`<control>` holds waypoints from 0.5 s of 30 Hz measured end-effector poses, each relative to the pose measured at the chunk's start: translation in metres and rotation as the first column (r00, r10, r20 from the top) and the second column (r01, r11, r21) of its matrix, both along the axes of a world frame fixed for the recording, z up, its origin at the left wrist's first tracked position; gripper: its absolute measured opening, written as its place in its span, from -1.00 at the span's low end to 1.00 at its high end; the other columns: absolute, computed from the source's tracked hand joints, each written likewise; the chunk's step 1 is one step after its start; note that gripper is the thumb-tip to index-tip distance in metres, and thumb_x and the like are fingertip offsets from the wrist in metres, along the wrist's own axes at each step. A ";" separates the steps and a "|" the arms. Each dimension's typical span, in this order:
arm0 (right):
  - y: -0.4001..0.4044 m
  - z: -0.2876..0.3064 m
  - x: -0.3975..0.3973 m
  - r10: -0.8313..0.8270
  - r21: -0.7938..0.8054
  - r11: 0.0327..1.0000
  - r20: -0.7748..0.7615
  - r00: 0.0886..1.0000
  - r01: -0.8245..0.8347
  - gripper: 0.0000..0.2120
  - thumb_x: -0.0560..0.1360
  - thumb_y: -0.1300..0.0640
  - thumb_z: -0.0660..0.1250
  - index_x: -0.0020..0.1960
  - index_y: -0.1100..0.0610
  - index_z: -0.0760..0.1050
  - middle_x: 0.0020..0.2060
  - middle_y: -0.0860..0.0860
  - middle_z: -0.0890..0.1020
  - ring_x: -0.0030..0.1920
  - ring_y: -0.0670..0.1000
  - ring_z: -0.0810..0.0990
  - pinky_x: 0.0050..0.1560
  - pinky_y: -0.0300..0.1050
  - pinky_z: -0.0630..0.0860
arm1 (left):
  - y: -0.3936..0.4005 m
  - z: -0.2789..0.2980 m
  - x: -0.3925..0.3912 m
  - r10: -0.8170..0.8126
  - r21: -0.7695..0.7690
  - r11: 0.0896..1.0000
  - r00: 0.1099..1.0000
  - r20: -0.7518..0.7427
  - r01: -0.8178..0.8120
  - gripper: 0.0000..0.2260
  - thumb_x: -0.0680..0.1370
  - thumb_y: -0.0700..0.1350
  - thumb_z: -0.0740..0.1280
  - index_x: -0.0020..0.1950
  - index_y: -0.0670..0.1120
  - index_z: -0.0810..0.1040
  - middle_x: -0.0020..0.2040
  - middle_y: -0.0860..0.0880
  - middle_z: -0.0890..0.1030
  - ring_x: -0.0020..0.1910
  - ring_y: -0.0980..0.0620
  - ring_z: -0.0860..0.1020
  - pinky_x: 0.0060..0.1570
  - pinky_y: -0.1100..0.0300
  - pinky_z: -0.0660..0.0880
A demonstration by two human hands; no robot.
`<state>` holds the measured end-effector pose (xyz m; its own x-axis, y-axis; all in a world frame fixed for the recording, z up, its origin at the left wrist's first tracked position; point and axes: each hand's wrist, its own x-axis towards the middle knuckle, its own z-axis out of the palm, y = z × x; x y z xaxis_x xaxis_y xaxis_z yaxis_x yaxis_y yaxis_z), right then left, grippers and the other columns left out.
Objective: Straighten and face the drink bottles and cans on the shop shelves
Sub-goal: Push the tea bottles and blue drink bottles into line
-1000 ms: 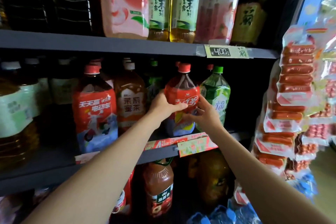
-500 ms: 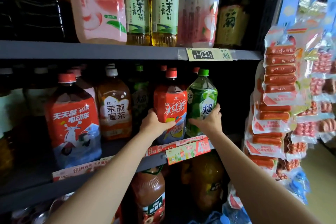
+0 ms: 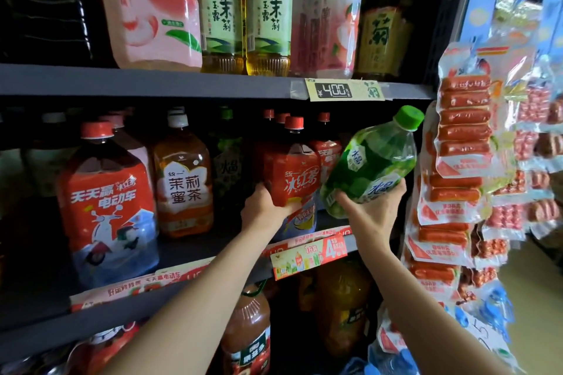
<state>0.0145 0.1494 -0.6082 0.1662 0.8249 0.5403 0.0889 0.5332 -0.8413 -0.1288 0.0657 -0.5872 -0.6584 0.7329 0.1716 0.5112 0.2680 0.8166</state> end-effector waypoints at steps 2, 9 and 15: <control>-0.004 0.005 0.009 -0.006 0.029 1.000 -0.010 1.000 0.006 -0.06 0.20 0.17 0.59 0.42 0.20 0.12 0.26 0.08 0.36 0.27 0.01 0.37 0.21 -0.28 0.29 | 0.009 0.003 0.009 0.018 -0.007 1.000 1.000 0.017 -0.018 -0.38 0.40 0.10 0.45 0.35 -0.11 0.32 0.27 -0.14 0.49 0.23 -0.17 0.49 0.14 0.02 0.45; -0.038 0.000 0.031 0.036 0.124 0.991 0.033 0.999 -0.040 -0.04 0.14 0.04 0.61 0.37 0.11 0.14 0.23 0.13 0.40 0.27 0.09 0.42 0.33 0.05 0.37 | -0.004 0.006 0.008 -0.135 -0.026 0.990 0.990 0.034 0.136 -0.27 0.42 0.12 0.42 0.46 -0.08 0.19 0.36 -0.13 0.42 0.31 -0.14 0.42 0.20 0.04 0.40; -0.094 0.011 0.005 0.258 0.193 0.951 -0.065 0.964 -0.242 -0.18 0.12 0.00 0.57 0.21 0.10 0.18 0.08 -0.05 0.47 0.11 -0.23 0.52 0.08 -0.31 0.49 | -0.061 -0.004 -0.017 0.007 0.009 1.000 0.857 -0.516 -0.003 -0.56 0.61 -0.19 0.12 0.49 -0.13 0.15 0.48 -0.08 0.25 0.45 -0.06 0.23 0.38 0.11 0.18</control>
<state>0.0197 0.0559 -0.5976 0.0213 0.7355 0.6772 -0.1372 0.6731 -0.7267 -0.1453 0.0049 -0.5910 -0.4775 0.7271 0.4933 0.8585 0.2664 0.4383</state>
